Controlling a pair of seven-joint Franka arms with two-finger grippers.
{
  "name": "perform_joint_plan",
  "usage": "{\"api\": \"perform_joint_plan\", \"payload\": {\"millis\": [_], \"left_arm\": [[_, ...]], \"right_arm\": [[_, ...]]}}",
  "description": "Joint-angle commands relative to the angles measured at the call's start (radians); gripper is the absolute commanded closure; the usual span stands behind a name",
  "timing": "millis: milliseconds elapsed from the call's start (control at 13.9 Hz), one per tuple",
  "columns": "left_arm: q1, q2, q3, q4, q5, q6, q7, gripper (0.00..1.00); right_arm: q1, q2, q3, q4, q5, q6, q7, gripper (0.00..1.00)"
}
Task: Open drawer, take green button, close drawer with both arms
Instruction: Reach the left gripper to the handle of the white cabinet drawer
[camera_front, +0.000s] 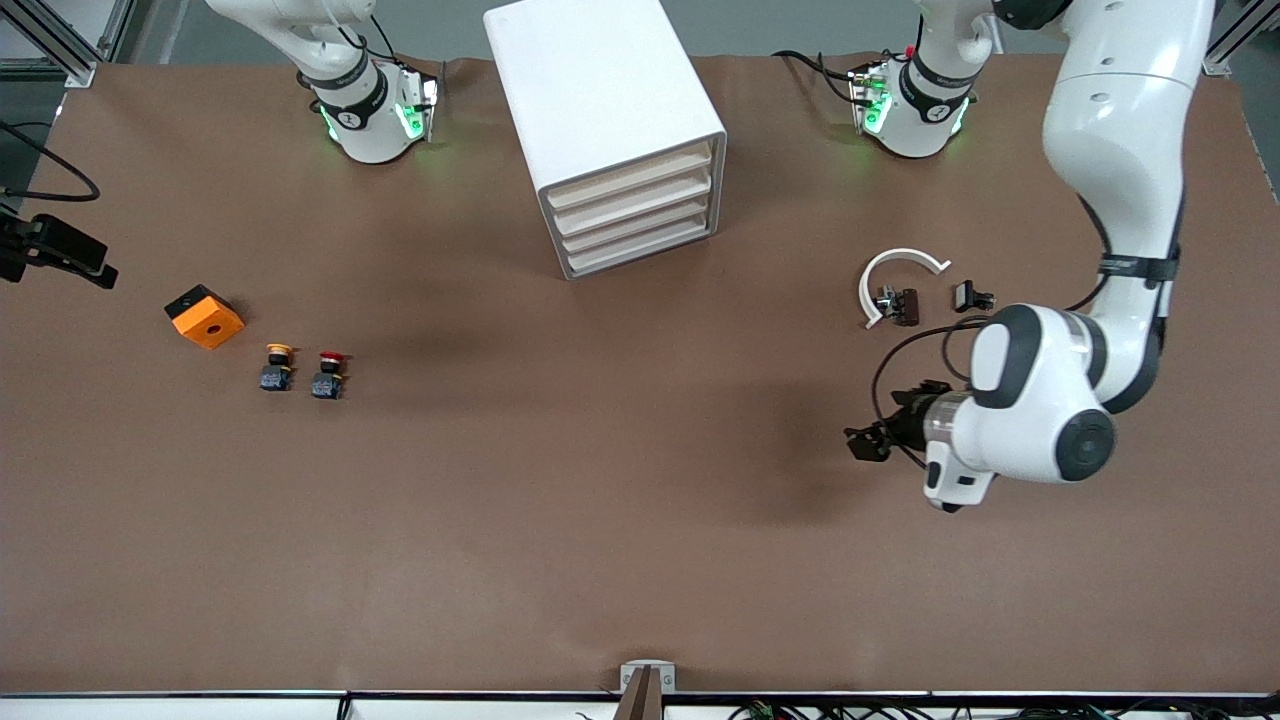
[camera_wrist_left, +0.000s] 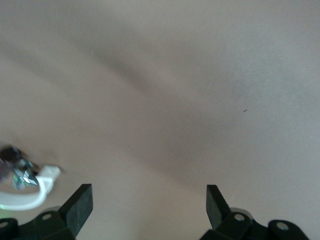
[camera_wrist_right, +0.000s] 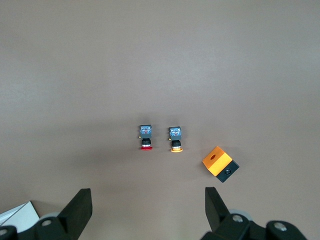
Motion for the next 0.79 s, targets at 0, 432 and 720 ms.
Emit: {"api": "perform_joint_plan", "payload": {"millis": [0, 432, 720], "left_arm": [[-0.017, 0.02, 0.001, 0.02, -0.037, -0.001, -0.18, 0.0], [-0.119, 0.047, 0.002, 0.021, -0.161, -0.001, -0.467, 0.0], [-0.162, 0.079, 0.002, 0.023, -0.263, 0.012, -0.71, 0.0]], "right_arm": [[-0.011, 0.014, 0.008, 0.024, -0.002, -0.008, -0.011, 0.0], [-0.011, 0.014, 0.008, 0.024, -0.002, -0.006, -0.011, 0.0], [-0.01, 0.014, 0.008, 0.024, -0.003, -0.006, -0.011, 0.0]]}}
